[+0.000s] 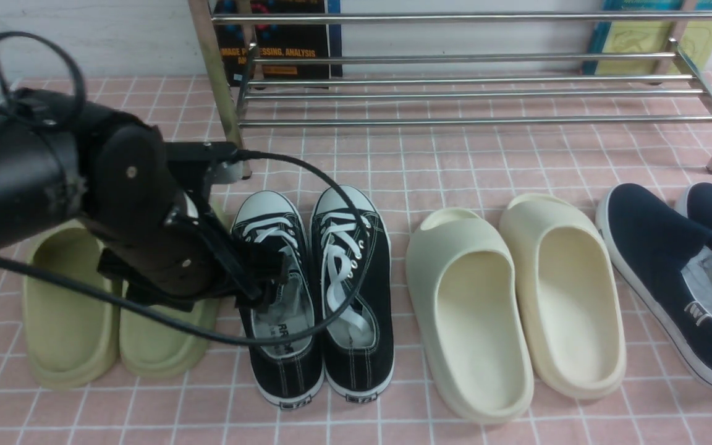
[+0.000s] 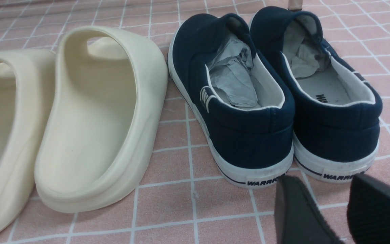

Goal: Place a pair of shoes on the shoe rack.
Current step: Use the left arm to grab the shoe closest to it, then use the left arm to put a shoe into the shoe rack

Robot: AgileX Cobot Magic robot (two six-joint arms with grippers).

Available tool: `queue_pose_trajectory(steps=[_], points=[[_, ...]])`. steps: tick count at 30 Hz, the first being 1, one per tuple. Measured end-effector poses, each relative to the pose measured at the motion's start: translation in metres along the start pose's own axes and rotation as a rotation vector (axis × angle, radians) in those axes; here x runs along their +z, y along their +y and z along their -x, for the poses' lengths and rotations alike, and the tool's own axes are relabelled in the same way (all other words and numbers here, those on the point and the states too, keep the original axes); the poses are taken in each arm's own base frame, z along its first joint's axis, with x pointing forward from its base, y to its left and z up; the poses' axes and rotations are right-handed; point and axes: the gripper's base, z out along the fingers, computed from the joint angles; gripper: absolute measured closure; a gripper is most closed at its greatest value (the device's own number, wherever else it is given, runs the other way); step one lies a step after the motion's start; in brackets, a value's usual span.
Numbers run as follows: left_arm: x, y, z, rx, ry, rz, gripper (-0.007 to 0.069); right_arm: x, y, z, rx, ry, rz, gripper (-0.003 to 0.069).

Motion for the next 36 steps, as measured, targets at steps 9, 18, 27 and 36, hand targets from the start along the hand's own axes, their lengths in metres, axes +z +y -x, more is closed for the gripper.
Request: queue_pose_trajectory(steps=[9,18,27,36], points=[[0.055,-0.003,0.002,-0.008,0.085,0.023,0.0389,0.000,0.000,0.000,0.000,0.000,0.000,0.0419],[0.026,-0.006,0.015,0.003,0.065,0.025,0.0612,0.000,0.000,0.000,0.000,0.000,0.000,0.0419],[-0.056,-0.003,0.066,-0.027,-0.145,-0.042,0.0610,0.000,0.000,0.000,0.000,0.000,0.000,0.0419],[-0.044,0.015,0.111,-0.107,-0.194,-0.095,0.0610,0.000,0.000,0.000,0.000,0.000,0.000,0.0419]])
